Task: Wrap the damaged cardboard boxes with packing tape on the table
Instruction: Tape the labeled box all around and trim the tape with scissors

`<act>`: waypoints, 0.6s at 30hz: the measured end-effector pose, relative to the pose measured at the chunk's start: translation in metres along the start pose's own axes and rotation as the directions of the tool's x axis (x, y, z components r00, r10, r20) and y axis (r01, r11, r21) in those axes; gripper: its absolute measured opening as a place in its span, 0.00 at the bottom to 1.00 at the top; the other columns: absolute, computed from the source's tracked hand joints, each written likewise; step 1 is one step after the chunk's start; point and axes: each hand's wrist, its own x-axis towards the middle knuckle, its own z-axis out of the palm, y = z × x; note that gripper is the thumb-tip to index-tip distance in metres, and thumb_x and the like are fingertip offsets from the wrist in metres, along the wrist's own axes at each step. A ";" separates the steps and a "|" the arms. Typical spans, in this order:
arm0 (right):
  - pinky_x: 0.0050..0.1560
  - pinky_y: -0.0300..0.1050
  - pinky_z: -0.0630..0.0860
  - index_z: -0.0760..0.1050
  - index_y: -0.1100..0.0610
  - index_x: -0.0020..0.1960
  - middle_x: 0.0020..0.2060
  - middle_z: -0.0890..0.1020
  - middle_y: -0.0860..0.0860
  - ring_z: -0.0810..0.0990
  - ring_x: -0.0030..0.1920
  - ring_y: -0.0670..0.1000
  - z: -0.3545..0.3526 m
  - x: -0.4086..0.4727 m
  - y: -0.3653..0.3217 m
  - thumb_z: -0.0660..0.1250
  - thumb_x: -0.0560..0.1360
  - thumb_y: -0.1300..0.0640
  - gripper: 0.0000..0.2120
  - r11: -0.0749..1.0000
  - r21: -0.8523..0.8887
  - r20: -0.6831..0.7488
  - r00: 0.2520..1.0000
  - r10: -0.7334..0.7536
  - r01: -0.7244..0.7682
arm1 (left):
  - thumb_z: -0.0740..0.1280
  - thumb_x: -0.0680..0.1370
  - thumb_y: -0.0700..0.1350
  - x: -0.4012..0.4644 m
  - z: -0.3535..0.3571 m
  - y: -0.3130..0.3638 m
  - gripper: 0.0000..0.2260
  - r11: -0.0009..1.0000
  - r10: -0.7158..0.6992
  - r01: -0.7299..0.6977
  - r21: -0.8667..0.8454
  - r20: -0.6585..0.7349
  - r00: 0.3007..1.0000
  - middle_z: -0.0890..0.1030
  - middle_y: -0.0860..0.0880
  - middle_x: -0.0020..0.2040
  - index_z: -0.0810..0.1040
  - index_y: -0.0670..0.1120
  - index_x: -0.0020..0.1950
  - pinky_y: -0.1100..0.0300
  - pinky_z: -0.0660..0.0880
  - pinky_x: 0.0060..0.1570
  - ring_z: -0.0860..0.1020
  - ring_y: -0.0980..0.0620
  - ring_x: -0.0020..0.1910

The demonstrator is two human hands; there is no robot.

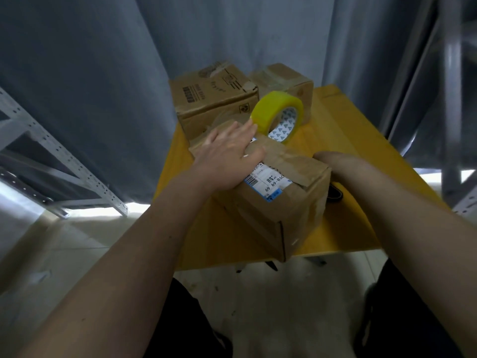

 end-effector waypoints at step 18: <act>0.58 0.49 0.72 0.70 0.60 0.65 0.63 0.74 0.59 0.73 0.61 0.59 0.016 -0.008 0.031 0.59 0.81 0.56 0.15 0.998 0.050 -0.193 0.980 0.049 -0.040 | 0.63 0.71 0.71 0.073 -0.030 0.004 0.23 0.964 -0.264 0.265 -0.017 0.022 0.964 0.79 0.47 0.60 0.75 0.52 0.47 0.55 0.68 0.47 0.75 0.44 0.59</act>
